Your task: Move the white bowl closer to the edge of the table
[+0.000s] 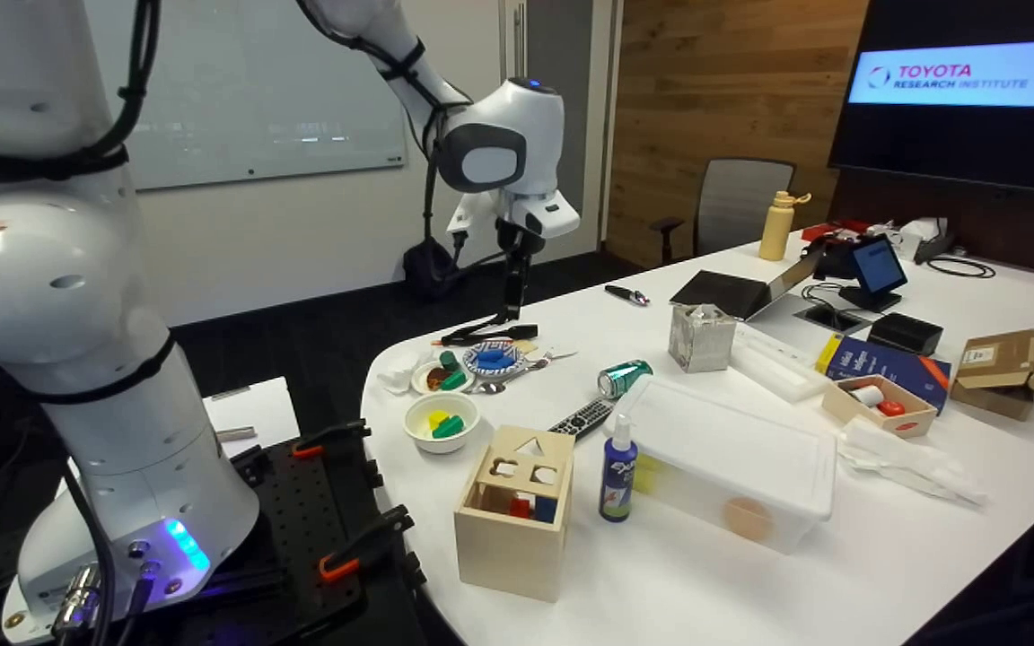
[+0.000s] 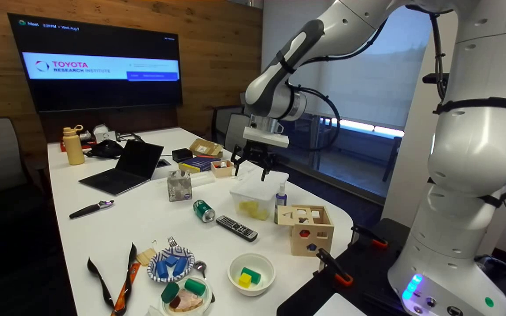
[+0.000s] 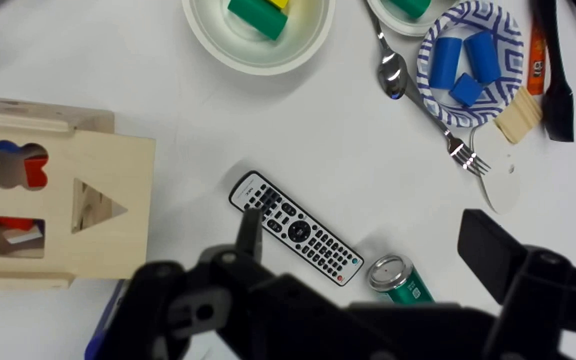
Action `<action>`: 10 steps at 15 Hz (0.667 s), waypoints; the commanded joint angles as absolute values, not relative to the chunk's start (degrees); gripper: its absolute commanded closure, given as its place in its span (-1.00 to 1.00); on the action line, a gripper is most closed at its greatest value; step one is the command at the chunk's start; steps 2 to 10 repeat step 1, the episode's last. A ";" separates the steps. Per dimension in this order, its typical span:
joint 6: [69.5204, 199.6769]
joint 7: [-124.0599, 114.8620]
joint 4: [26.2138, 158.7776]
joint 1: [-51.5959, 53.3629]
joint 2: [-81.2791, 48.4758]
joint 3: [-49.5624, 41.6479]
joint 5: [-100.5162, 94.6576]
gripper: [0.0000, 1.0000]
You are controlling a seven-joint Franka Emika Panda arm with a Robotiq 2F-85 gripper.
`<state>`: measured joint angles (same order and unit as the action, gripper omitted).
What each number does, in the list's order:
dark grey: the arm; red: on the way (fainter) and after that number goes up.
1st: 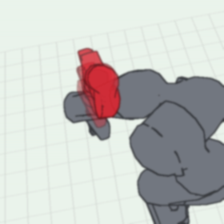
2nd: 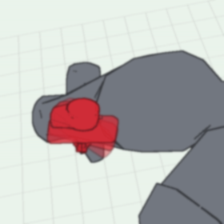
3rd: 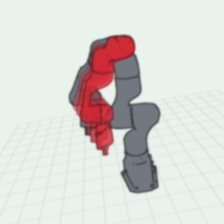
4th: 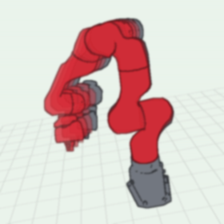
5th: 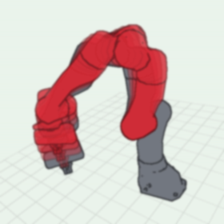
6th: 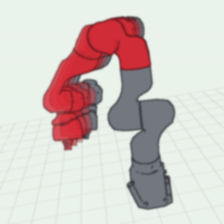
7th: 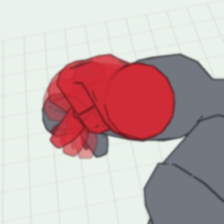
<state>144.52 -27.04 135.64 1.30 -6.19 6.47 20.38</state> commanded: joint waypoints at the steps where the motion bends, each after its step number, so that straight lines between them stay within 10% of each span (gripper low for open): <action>1: 138.77 -24.39 132.67 1.75 -5.74 4.41 18.41 -1.00; 10: 138.77 -24.39 132.67 1.75 -5.74 4.41 18.41 -1.00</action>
